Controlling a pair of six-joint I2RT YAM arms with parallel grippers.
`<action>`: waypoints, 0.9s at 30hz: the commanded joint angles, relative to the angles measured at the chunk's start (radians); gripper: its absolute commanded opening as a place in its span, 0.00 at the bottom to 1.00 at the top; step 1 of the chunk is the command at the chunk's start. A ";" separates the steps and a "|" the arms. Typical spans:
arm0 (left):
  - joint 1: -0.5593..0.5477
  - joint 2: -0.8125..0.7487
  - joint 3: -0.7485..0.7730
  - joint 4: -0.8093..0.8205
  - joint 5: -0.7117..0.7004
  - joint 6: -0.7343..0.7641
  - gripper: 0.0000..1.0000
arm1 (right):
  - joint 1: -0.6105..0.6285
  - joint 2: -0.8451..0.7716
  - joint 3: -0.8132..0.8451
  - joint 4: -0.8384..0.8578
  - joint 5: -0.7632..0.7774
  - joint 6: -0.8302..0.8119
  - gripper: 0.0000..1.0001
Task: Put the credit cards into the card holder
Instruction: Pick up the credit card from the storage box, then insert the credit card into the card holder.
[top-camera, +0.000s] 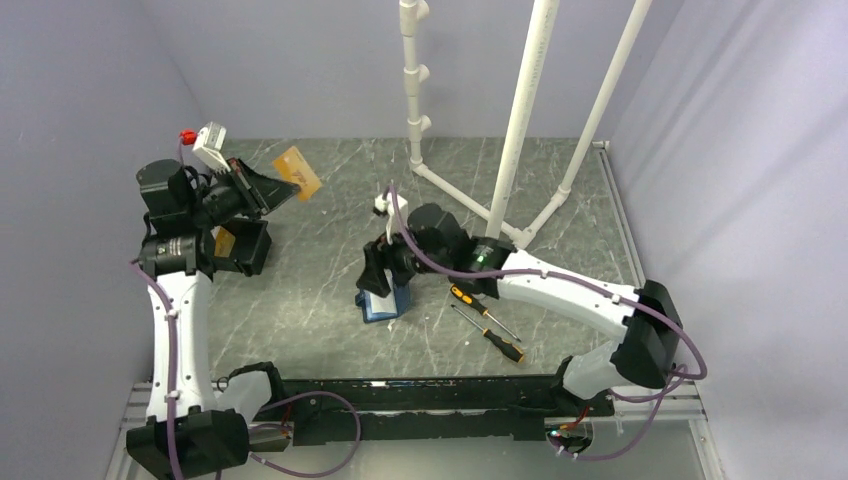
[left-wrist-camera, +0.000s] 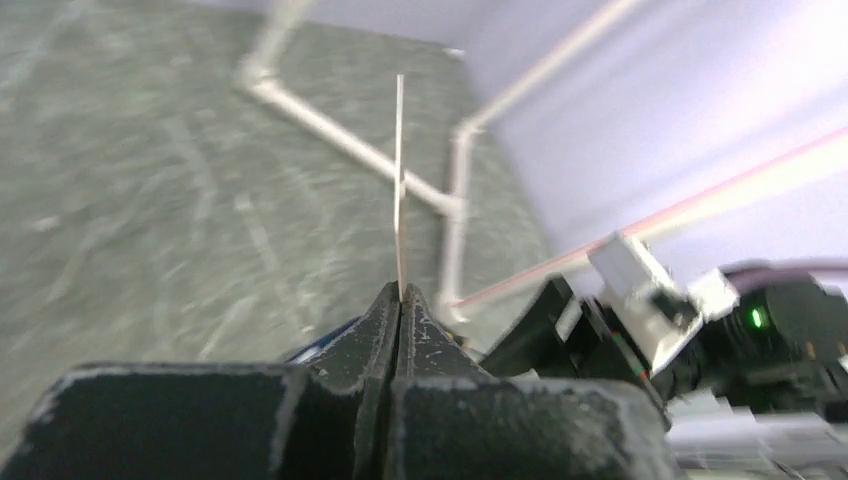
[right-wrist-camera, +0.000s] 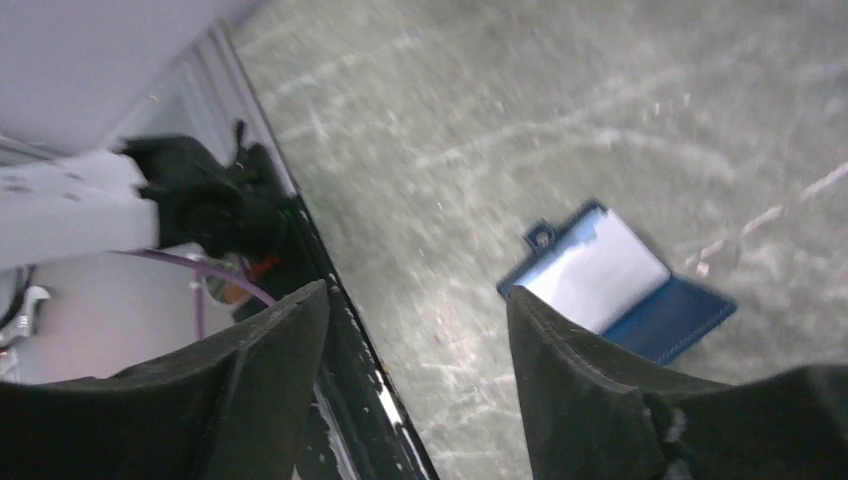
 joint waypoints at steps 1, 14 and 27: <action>0.004 -0.056 -0.148 0.653 0.387 -0.355 0.00 | -0.025 -0.005 0.225 -0.095 -0.092 -0.027 0.71; -0.020 -0.126 -0.294 1.318 0.472 -0.862 0.00 | -0.145 0.076 0.551 -0.059 -0.241 0.092 0.73; -0.090 -0.149 -0.368 1.206 0.450 -0.794 0.00 | -0.146 0.094 0.484 0.136 -0.354 0.207 0.36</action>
